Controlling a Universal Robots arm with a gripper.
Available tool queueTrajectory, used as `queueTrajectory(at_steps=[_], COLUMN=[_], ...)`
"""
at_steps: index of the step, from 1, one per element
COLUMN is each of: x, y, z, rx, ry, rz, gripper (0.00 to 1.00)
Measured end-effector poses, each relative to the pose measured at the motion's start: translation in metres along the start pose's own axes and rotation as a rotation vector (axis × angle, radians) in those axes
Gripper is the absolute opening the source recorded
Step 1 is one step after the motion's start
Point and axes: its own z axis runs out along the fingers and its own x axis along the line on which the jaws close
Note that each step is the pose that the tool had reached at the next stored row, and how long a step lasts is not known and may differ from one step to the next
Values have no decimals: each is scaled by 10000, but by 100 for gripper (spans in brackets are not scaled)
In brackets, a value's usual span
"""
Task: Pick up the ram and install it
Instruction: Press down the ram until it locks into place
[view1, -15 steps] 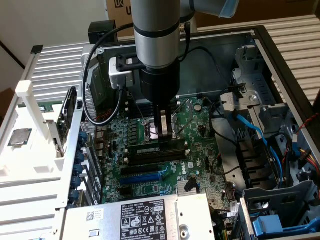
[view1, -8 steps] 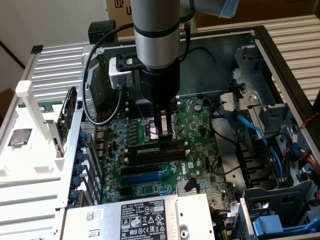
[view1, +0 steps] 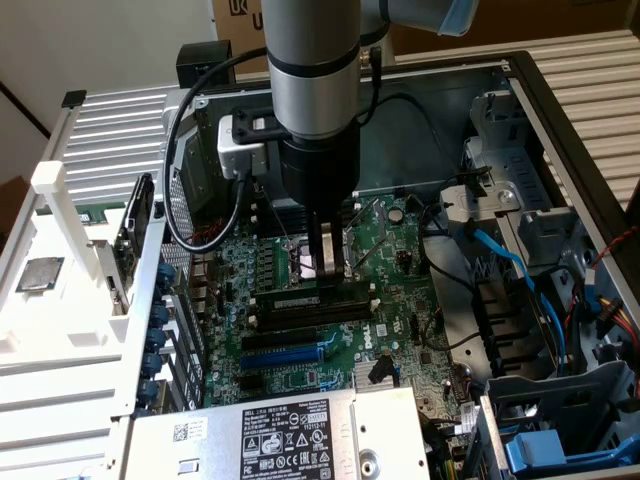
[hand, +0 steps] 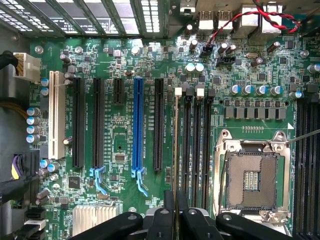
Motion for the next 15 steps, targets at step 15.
queueTrajectory(at_steps=[15], x=[-4], y=[75], z=[0], rx=[371], ry=[-30], rz=[-27], gripper=[13])
